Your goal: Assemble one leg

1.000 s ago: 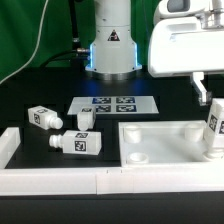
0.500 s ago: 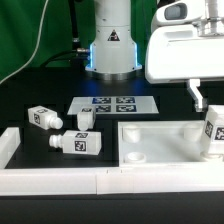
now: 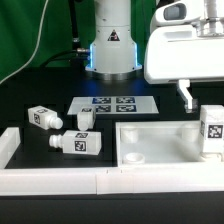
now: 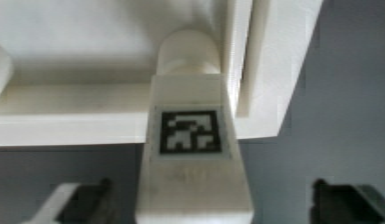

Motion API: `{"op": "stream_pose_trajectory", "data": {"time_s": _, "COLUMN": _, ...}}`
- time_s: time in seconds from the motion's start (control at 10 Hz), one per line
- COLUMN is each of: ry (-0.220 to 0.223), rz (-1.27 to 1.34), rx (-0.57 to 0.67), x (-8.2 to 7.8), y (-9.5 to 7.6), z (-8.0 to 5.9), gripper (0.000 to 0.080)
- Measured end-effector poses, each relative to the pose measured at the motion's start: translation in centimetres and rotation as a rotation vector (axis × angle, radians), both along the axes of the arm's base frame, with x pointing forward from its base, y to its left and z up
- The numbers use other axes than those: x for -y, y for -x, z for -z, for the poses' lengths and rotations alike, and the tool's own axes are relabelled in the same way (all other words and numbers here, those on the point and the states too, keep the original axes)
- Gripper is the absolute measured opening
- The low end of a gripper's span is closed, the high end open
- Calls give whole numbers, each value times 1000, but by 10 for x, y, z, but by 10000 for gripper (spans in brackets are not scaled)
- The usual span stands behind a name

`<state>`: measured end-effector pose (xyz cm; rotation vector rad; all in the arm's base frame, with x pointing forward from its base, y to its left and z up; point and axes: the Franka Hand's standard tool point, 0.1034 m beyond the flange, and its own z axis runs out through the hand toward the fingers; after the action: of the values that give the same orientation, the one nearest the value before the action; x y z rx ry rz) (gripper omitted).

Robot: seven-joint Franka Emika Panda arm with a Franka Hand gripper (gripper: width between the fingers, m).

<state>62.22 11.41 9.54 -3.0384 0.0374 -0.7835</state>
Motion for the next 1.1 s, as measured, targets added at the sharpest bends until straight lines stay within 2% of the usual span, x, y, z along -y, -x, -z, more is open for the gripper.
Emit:
{"op": "stream_pose_trajectory", "data": {"time_s": 0.2, "ry": 0, "rz": 0, "rx": 0, "x": 0, "y": 0, "z": 0, "gripper": 641}}
{"op": "stream_pose_trajectory", "data": {"time_s": 0.6, "ry": 0, "rz": 2, "rx": -35, "x": 0, "y": 2, "z": 2, "gripper": 649}}
{"op": "stream_pose_trajectory", "data": {"time_s": 0.8, "ry": -8, "rz": 26, "rx": -139, "x": 9, "y": -1, "z": 2, "gripper": 649}}
{"op": "stream_pose_trajectory", "data": {"time_s": 1.0, "ry": -19, "rz": 46, "rx": -339, "x": 4, "y": 6, "z": 5, "gripper": 649}}
{"op": "stream_pose_trajectory", "data": {"time_s": 1.1, "ry": -20, "rz": 48, "rx": -386, "x": 2, "y": 4, "z": 4, "gripper": 649}}
